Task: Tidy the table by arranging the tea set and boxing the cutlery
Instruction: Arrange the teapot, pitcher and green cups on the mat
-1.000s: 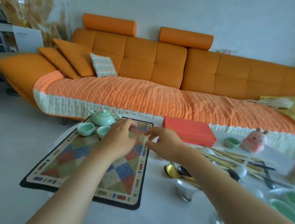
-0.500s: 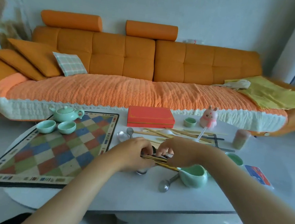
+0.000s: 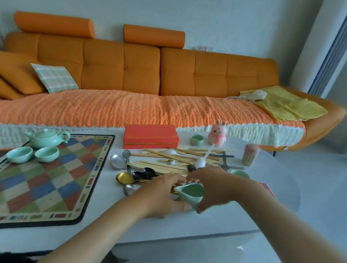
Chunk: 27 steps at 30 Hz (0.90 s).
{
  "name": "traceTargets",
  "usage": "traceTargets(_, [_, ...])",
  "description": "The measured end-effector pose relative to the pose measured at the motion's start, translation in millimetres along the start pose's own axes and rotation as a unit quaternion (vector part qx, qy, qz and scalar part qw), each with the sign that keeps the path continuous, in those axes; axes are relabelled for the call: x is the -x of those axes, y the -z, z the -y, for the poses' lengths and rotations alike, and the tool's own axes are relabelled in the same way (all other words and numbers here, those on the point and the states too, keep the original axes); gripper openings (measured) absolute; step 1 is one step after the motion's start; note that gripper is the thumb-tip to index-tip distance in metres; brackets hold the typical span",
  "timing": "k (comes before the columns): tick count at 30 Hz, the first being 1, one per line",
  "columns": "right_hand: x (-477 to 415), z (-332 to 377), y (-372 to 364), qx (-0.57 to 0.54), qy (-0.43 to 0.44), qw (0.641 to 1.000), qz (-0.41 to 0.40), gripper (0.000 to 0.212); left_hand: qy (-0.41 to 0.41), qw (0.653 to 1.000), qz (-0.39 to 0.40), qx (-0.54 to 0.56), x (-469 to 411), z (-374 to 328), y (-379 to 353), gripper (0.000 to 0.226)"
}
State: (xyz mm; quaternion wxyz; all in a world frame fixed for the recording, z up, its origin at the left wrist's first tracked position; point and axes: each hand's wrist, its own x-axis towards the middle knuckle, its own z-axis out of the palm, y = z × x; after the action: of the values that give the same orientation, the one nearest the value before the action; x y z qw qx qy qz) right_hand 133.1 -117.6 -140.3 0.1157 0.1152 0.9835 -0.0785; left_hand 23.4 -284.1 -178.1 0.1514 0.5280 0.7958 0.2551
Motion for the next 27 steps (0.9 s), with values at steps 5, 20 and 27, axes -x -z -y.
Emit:
traceTargets(5, [-5,8,9,-0.062,0.040,0.995,-0.061,0.090,-0.014,0.996,-0.059,0.066,-2,10,7,0.061])
traceTargets(20, [-87,93,18,-0.187,0.118,0.956,-0.192,0.070,0.040,0.959,-0.176,0.218,22,97,97,0.065])
traceTargets(27, [-141,150,13,-0.148,0.129,0.969,-0.150,0.082,0.083,0.966,-0.182,0.166,53,149,126,0.058])
